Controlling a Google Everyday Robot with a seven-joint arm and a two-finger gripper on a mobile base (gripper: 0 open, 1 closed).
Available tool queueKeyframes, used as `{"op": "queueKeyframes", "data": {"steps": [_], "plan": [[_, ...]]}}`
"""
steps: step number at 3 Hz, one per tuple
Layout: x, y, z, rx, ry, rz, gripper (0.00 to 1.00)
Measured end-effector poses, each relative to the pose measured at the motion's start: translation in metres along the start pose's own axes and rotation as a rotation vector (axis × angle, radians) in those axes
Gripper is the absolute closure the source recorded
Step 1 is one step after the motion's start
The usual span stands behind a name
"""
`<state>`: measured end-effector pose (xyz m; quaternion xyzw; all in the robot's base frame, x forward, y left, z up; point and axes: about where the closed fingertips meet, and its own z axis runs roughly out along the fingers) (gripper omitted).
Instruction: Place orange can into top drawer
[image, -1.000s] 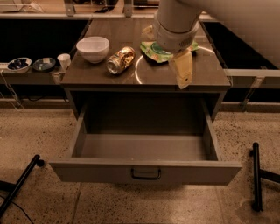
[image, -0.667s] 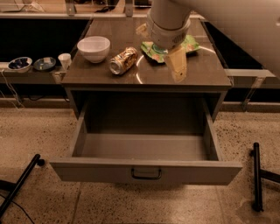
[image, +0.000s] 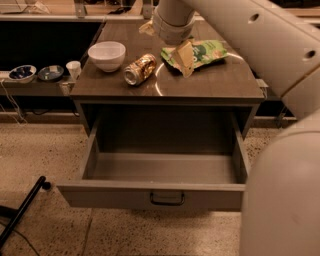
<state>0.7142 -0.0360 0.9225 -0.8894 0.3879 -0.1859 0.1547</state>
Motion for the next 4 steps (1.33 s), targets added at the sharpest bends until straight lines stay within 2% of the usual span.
{"op": "queueKeyframes", "data": {"steps": [1,2,3,4], "plan": [[-0.002,-0.025,0.038,-0.002,-0.052,-0.072,0.11],[-0.015,-0.043,0.066,-0.004,-0.097,-0.132,0.16],[-0.029,-0.051,0.092,-0.020,-0.140,-0.173,0.16],[-0.041,-0.054,0.115,-0.043,-0.178,-0.206,0.43]]}}
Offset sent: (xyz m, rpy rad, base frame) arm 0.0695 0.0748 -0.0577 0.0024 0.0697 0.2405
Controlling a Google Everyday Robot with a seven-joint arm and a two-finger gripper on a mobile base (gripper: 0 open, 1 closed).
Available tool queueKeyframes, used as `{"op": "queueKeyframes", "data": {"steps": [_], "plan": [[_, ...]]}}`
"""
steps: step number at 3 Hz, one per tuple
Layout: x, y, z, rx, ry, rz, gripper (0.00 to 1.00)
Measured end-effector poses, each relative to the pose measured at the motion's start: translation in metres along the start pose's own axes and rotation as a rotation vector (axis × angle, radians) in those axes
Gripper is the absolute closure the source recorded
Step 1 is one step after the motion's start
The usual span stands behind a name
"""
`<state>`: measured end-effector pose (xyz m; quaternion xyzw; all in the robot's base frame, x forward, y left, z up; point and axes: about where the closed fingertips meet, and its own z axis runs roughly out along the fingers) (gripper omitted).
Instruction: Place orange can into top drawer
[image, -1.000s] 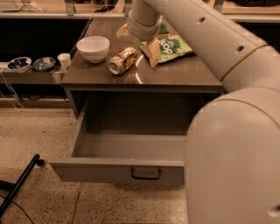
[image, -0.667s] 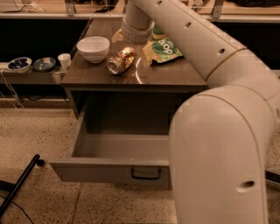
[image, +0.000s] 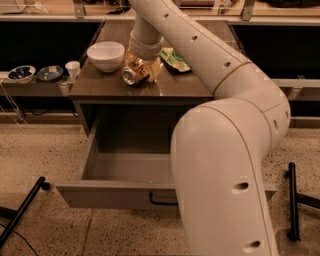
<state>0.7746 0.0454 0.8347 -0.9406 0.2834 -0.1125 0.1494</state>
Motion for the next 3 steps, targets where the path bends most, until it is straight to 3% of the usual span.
{"op": "queueKeyframes", "data": {"steps": [1,2,3], "plan": [[0.000,0.000,0.000,-0.002,-0.004,0.000,0.66],[-0.010,0.010,-0.019,0.049,-0.037,0.044,0.89],[-0.010,0.046,-0.041,0.049,-0.012,0.162,1.00]]}}
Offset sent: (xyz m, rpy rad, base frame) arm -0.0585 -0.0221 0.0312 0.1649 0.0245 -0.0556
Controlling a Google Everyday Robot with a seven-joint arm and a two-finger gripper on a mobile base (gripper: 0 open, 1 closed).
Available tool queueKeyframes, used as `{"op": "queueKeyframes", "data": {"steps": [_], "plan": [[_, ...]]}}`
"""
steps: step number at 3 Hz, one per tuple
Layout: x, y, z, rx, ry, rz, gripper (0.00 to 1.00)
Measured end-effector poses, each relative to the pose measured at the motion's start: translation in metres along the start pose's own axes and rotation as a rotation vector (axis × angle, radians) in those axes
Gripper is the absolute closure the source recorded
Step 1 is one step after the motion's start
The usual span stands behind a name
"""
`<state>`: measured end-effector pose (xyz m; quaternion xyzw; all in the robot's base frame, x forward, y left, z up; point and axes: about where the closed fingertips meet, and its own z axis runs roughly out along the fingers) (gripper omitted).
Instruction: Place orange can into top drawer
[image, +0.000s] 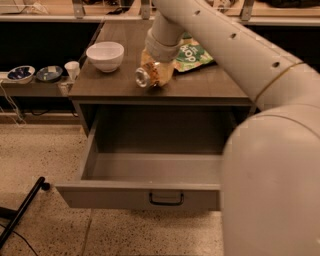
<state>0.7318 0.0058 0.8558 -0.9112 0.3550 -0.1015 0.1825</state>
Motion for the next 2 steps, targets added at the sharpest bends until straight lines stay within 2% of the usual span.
{"op": "queueKeyframes", "data": {"steps": [1,2], "plan": [[0.007,0.068,-0.011,-0.091,0.060,0.179,1.00],[0.005,0.087,-0.011,-0.129,0.078,0.230,1.00]]}}
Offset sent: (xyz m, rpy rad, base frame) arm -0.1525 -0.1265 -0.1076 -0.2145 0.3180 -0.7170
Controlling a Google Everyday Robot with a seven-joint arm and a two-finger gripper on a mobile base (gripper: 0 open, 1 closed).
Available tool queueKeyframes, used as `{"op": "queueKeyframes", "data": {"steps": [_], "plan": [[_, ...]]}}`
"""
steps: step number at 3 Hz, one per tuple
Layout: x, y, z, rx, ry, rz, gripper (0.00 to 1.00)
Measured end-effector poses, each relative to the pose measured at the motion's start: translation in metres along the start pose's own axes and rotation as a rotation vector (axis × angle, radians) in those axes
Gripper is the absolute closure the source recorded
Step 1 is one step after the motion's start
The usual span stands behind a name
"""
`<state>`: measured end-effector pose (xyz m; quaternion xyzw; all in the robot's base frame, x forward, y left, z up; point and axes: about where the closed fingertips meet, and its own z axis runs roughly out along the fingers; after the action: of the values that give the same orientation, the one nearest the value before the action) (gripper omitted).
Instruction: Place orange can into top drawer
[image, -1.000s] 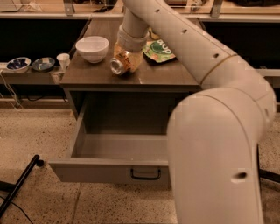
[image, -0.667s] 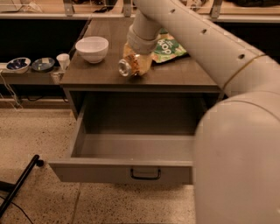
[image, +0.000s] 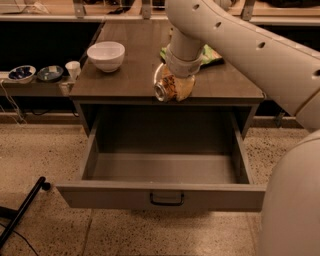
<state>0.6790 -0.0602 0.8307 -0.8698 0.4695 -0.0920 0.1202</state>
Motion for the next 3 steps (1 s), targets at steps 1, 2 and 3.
{"op": "queueKeyframes", "data": {"steps": [1,2,3], "plan": [[0.013,0.058,-0.017,-0.077,0.086,0.131,1.00],[0.006,0.119,-0.014,-0.181,0.129,0.291,1.00],[0.005,0.123,-0.006,-0.188,0.131,0.353,1.00]]}}
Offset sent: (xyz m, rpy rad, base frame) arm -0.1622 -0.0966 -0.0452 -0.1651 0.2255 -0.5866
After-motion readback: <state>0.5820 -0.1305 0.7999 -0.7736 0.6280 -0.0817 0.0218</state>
